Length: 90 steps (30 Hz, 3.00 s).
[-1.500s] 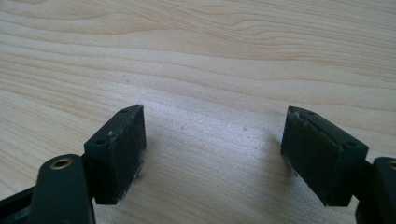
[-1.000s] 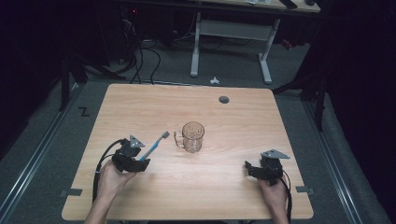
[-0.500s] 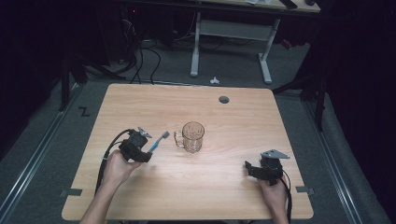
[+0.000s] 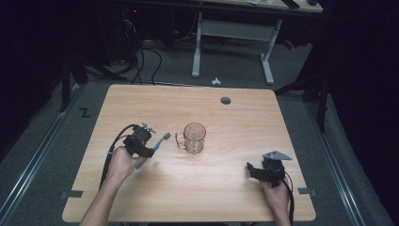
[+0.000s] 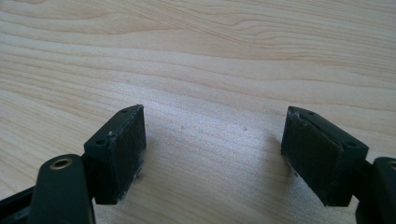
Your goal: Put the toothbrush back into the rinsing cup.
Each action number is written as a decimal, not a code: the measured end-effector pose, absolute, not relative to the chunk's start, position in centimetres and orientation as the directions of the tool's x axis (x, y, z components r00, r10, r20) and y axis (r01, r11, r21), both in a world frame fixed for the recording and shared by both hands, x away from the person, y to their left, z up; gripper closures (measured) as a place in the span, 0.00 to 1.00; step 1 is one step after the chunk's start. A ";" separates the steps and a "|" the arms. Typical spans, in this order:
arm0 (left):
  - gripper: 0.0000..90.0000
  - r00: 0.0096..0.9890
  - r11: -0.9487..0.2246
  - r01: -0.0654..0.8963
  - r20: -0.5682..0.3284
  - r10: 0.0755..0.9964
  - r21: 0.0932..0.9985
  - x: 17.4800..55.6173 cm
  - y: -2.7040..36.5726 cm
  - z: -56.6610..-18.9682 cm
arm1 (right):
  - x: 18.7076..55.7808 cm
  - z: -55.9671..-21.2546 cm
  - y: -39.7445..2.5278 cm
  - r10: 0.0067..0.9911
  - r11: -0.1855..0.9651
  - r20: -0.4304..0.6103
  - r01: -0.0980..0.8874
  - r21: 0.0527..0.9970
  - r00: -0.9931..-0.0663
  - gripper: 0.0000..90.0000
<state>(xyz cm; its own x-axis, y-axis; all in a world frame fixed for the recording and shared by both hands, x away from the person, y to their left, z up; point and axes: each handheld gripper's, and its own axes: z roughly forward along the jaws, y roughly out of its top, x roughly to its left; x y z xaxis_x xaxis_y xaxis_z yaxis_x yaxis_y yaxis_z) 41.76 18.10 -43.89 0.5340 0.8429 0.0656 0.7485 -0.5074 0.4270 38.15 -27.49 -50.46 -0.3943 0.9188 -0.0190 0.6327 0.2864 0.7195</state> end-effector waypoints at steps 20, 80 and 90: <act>0.62 0.551 -0.544 0.779 0.075 0.831 0.311 45.2 16.1 -44.5 | 38.2 -50.5 -27.5 0.919 0.285 -0.018 0.633 0.720 -0.394 0.25; 0.88 0.539 -0.514 0.804 -0.004 0.842 0.299 47.6 16.3 -44.9 | 38.1 -50.5 -27.5 0.919 0.285 -0.017 0.634 0.719 -0.393 0.25; 0.88 0.537 -0.491 0.781 -0.015 0.843 0.385 46.5 16.7 -43.0 | 38.2 -50.5 -27.5 0.919 0.285 -0.018 0.633 0.720 -0.394 0.25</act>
